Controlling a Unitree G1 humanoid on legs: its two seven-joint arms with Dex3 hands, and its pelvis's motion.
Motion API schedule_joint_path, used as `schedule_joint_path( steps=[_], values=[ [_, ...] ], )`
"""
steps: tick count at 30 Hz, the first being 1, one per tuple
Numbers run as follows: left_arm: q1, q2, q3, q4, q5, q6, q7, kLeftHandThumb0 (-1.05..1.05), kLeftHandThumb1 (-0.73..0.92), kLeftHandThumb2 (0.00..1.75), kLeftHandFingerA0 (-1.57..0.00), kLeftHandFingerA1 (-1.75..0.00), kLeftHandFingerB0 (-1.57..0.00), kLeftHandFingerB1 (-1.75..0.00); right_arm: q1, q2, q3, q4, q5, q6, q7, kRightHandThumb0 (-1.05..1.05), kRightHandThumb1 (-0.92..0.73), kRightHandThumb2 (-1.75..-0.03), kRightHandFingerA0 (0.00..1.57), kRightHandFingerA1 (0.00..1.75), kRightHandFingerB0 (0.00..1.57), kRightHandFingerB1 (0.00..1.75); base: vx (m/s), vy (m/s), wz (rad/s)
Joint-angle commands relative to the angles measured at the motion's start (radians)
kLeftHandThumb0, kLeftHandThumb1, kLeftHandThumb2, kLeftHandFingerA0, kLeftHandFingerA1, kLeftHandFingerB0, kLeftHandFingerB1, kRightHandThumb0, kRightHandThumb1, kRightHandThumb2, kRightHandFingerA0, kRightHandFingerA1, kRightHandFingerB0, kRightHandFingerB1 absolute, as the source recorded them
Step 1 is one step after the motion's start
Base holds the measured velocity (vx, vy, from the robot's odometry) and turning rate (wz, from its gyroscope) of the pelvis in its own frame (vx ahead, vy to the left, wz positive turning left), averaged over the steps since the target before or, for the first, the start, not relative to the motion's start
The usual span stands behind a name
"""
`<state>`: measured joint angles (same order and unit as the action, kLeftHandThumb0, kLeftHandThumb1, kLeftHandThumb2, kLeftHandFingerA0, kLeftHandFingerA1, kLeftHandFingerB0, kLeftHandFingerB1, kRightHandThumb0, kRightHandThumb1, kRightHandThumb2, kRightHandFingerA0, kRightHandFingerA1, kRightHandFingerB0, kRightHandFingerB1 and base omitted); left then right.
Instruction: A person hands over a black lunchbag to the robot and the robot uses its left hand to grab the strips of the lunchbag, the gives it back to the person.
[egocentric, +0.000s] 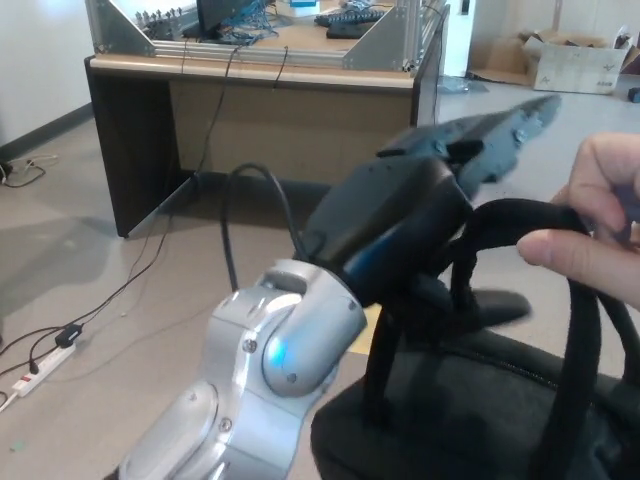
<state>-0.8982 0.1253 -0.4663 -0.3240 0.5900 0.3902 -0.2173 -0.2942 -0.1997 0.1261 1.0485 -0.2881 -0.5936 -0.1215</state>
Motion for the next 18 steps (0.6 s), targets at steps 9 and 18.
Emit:
schedule_joint_path(
  steps=[9, 18],
  values=[
    [-0.090, 0.019, 0.045, 0.358, 0.185, -0.377, 0.606, -0.18, 0.62, 0.55, -0.79, -1.75, -0.63, -1.64, -0.001, -0.002, 0.003, 0.007, 0.006, 0.015, 0.003, -0.56, -0.56, -0.94, 0.49, 0.60, 0.37, 0.52, 0.00, 0.000, 0.00],
    [-0.056, -0.037, 0.054, 0.424, 0.130, -0.498, 0.716, -0.18, 0.60, 0.58, -0.83, -1.75, -0.69, -1.43, 0.026, -0.005, 0.007, 0.007, 0.010, 0.011, 0.021, -0.53, -0.69, -0.61, 0.52, 0.44, 0.48, 0.42, 0.00, 0.000, 0.00]
  ],
)
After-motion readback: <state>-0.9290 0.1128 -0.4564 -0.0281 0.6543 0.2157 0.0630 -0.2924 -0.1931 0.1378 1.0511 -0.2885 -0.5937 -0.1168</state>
